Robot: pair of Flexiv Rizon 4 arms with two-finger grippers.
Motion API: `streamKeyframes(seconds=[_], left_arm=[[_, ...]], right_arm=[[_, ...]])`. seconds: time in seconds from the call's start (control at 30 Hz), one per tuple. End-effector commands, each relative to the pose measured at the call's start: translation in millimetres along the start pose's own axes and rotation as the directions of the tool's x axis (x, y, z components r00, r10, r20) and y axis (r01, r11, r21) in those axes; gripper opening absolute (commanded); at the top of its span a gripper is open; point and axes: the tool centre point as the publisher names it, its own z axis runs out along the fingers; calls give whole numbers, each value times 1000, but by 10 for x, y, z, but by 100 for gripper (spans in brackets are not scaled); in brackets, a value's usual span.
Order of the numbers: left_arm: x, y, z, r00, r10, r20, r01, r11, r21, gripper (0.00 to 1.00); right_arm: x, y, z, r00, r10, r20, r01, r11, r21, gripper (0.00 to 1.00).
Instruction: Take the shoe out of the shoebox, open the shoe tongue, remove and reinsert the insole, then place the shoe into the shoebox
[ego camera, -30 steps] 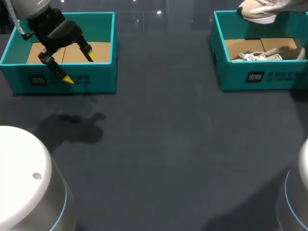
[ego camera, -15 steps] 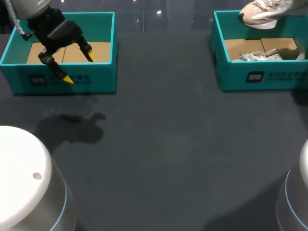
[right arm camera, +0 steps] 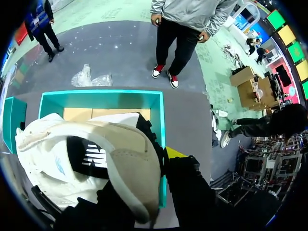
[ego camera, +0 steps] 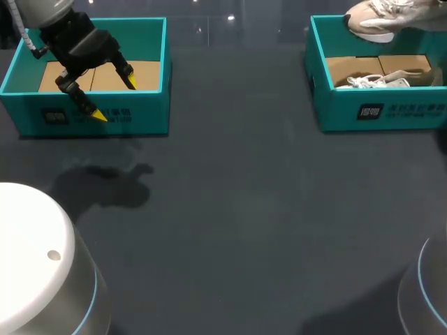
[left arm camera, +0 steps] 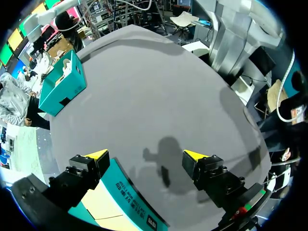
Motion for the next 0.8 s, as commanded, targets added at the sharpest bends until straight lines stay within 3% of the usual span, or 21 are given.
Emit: streamKeyframes(seconds=[0.03,0.3,0.8], left_arm=[[2,3,-2,1000,1,-1,-1,1000,-2,100],[2,3,-2,1000,1,-1,-1,1000,-2,100],[2,3,-2,1000,1,-1,-1,1000,-2,100]], right_arm=[[53,-60,94,1000,16,1,-16,1000,-15,0],[135,-122,312,992,120,-24,-121,993,-16,0],[135,-122,312,992,120,-24,-121,993,-16,0]])
